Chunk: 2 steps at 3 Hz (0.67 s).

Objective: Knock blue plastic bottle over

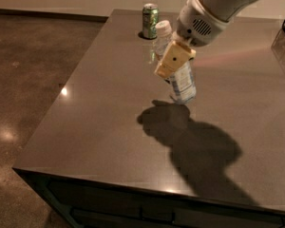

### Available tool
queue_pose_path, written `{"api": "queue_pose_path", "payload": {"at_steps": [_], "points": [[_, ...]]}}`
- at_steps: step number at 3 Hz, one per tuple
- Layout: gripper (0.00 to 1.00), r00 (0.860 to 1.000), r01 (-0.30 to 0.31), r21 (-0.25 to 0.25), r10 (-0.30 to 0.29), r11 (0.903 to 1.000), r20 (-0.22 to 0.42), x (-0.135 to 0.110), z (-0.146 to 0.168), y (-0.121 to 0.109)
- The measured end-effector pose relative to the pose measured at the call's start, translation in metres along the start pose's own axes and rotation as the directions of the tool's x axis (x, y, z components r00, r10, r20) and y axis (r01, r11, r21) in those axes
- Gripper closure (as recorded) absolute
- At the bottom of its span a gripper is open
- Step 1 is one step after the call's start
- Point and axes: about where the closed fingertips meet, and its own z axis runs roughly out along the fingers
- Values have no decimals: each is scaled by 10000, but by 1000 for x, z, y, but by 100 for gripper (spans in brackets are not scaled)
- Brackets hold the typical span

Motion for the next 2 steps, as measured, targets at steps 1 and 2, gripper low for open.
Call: {"api": "queue_pose_path", "payload": {"at_steps": [1,2], "points": [[100,9735,520,-147,-540,9985,-2223,32,-1,-2],[100,9060,940,-395,-1019,9948,-4107,67,5,-7]]}}
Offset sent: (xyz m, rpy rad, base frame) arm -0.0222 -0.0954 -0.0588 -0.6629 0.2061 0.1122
